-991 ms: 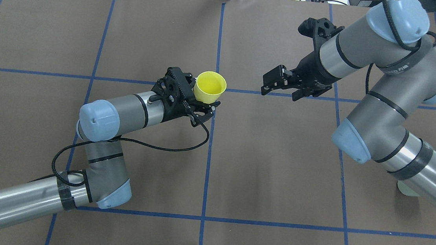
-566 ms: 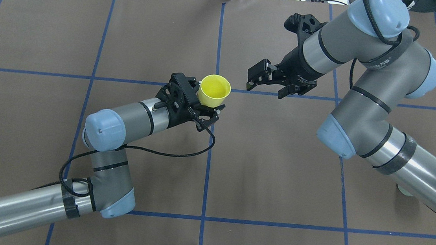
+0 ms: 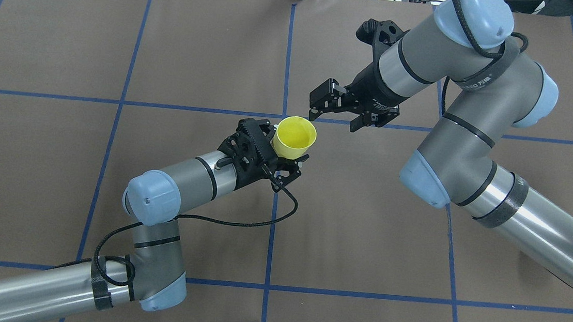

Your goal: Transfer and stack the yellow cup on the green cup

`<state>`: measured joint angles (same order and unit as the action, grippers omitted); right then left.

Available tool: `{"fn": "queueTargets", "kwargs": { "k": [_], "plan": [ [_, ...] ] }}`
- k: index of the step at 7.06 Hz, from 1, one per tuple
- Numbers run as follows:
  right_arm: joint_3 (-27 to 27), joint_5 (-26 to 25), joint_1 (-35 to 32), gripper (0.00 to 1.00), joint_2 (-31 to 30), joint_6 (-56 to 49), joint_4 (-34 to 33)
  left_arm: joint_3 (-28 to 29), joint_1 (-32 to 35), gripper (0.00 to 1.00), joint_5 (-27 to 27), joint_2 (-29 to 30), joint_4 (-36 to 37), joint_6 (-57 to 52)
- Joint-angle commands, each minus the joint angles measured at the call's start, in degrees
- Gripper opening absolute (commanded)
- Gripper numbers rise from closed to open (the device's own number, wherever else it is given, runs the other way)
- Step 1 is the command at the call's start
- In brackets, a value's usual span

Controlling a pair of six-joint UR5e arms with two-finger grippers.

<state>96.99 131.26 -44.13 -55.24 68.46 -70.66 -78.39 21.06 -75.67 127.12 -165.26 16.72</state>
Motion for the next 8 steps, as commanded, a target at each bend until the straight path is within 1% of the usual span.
{"fn": "queueTargets", "kwargs": {
  "k": [1,2,3,4,5,7,8],
  "plan": [
    [0.03,0.05,1.68,0.96,-0.22,1.50,0.09,0.08,-0.06,0.00,0.70,1.02,0.29,0.07],
    [0.30,0.22,1.68,0.92,-0.56,1.50,0.09,0.08,-0.06,0.00,0.70,1.02,0.21,0.07],
    [0.30,0.22,1.68,0.82,-0.57,1.50,0.09,0.08,-0.14,0.00,0.70,1.11,0.21,0.07],
    [0.30,0.22,1.77,0.71,-0.66,1.50,0.00,-0.01,-0.14,0.00,0.70,1.19,0.12,0.07],
    [0.30,0.14,2.12,0.62,-0.66,1.50,0.09,-0.01,-0.14,0.00,0.70,1.28,0.12,0.07],
    [0.39,0.40,2.12,0.61,-0.48,1.50,0.09,-0.09,-0.23,0.00,0.70,1.46,0.12,0.07],
    [0.47,0.40,2.21,0.53,-0.39,1.50,0.09,-0.09,-0.32,0.00,0.70,1.55,0.12,0.15]
  ]
}}
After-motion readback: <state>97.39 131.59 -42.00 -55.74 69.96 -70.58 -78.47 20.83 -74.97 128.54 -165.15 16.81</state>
